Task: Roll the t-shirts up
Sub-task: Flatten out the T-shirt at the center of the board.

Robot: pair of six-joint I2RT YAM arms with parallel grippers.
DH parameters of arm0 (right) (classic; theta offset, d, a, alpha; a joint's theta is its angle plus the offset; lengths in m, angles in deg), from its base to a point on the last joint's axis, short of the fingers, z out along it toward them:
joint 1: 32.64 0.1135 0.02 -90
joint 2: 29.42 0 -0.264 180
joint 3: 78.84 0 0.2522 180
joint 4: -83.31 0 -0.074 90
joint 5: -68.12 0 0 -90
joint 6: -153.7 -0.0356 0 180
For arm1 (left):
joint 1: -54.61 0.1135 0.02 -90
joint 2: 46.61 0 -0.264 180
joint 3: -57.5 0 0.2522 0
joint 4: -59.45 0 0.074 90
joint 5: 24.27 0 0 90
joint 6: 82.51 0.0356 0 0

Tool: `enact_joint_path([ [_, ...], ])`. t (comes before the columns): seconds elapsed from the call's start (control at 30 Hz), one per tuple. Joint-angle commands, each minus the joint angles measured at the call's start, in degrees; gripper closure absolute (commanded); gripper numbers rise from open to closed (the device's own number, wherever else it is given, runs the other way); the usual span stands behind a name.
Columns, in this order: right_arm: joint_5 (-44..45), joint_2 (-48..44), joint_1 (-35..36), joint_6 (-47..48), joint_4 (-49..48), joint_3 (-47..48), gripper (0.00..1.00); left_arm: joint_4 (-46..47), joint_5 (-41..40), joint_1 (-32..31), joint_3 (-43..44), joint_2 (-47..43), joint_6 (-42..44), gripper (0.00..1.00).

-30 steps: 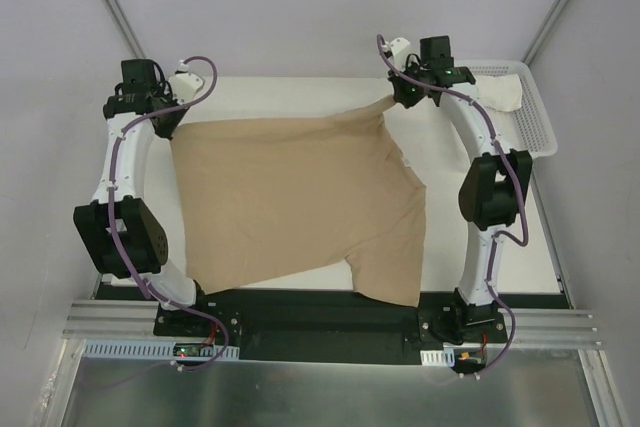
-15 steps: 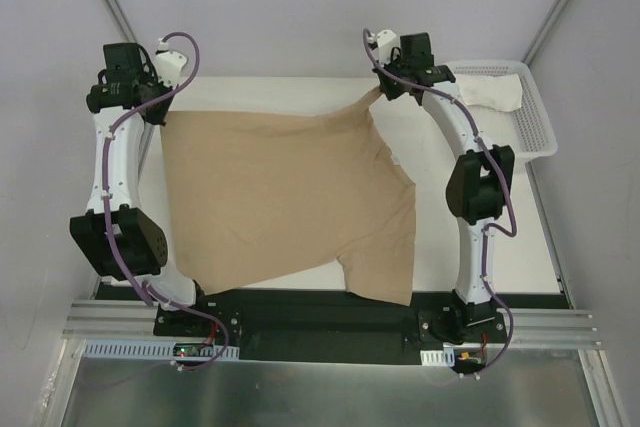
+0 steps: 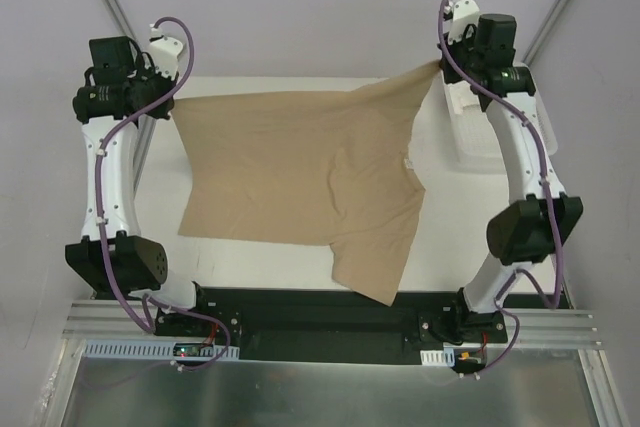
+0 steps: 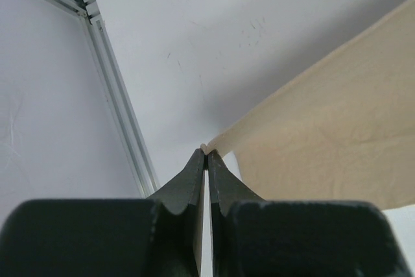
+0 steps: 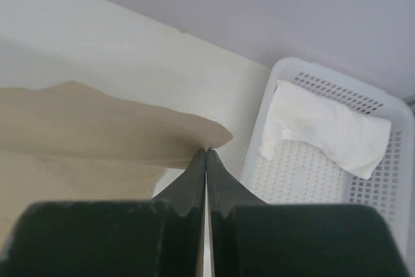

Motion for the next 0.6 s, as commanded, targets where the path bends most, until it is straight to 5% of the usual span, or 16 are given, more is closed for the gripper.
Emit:
enact_joint_path([
  [0.0,0.4,-9.9,1.9,0.1,-0.2,-5.4,0.99,-0.3,3.0,0.1,-0.7,-5.5,-1.9,1.00],
  [0.3,1.9,-15.8,4.7,1.9,-0.9,-11.3,0.99,1.1,3.7,0.0,-5.9,-8.6,-1.0,1.00],
  [0.57,3.4,-6.7,4.7,3.6,-1.3,-5.5,0.99,3.2,3.7,0.0,-1.7,3.6,0.6,1.00],
])
